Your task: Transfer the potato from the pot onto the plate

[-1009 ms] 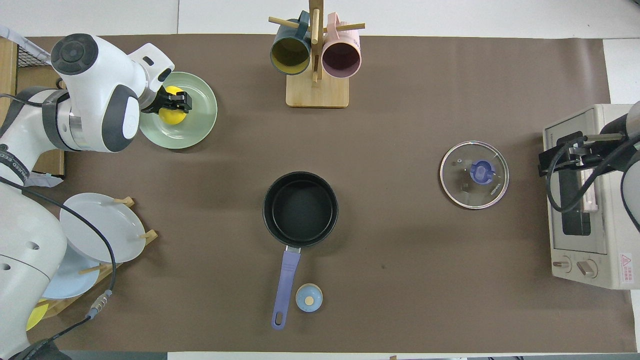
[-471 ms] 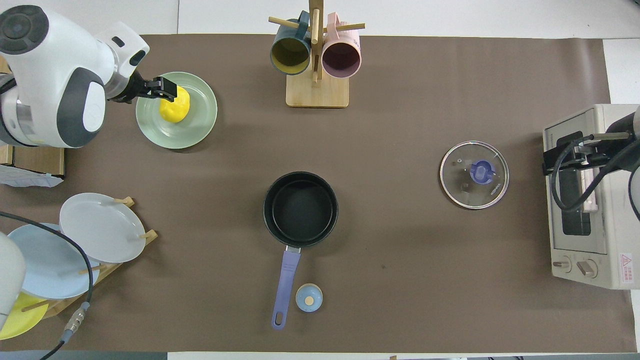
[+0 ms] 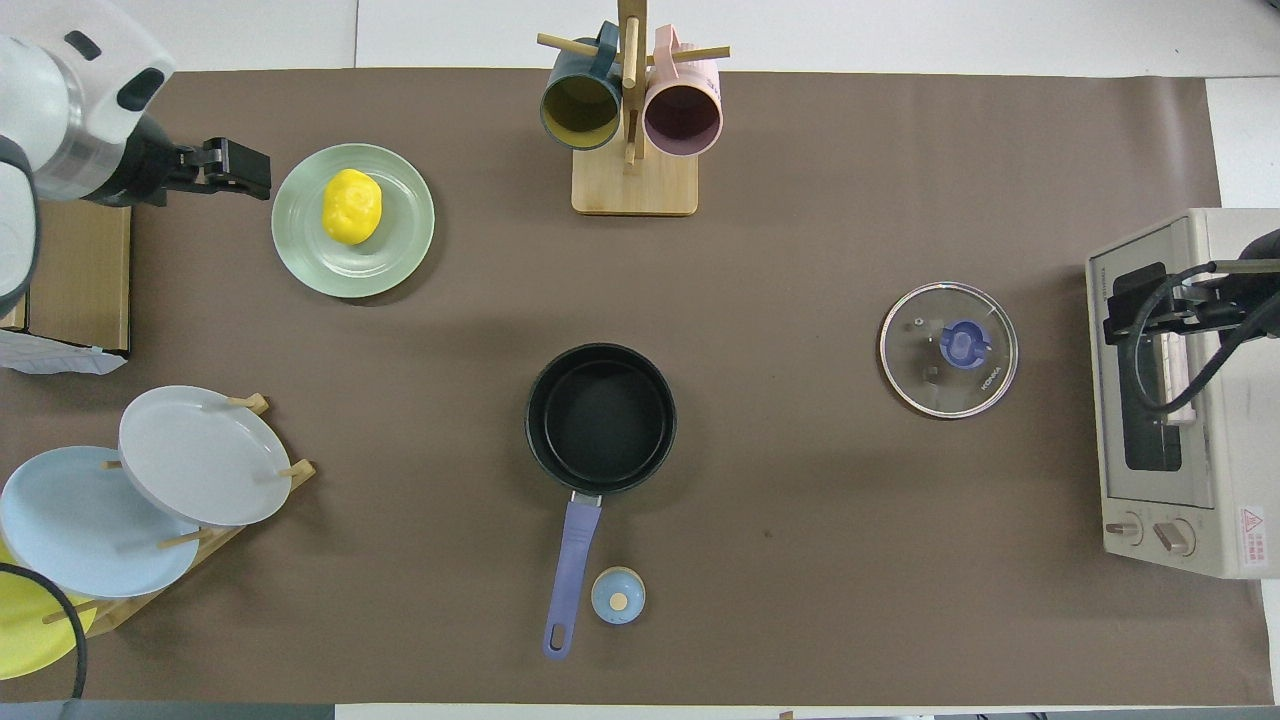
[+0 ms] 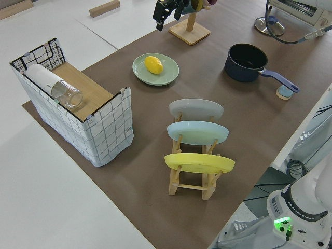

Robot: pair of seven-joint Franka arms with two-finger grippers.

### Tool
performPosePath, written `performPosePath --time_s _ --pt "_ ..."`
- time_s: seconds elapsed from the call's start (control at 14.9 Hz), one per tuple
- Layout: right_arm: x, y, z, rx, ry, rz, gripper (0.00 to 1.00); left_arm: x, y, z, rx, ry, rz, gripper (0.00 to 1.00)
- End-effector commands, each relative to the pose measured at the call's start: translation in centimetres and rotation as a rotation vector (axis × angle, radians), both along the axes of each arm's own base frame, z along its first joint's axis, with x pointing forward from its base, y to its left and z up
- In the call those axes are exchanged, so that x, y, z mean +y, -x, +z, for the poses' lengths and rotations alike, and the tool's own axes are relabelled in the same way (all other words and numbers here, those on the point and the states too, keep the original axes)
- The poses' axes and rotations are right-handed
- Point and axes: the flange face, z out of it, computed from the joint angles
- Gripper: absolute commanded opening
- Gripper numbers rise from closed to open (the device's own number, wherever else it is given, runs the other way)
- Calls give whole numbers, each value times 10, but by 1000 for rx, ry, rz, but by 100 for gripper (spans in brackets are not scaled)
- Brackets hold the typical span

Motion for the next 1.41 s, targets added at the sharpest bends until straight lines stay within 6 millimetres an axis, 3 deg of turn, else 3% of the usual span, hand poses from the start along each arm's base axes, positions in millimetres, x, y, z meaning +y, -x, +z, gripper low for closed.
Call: performPosePath --time_s 0.0,0.13,0.34,0.54,0.81,1.01,1.35 --pt "-3 5 7 -19 -11 -15 100 8 47 27 90 -5 -9 100" --pt "-3 6 6 -12 -11 -15 100 10 67 29 143 -14 -9 100" --pt "-2 5 5 -12 -11 -14 100 8 86 8 165 -19 -12 100" --pt "-3 6 5 -11 -11 -15 100 4 84 9 157 12 -10 100" --pt "-3 5 5 -12 -11 -15 100 0 66 42 156 32 -16 100" --pt "-2 5 5 -11 -11 -14 100 0 70 31 157 28 -25 100" --pt "-3 5 5 -12 -11 -15 100 3 73 29 166 26 -22 100"
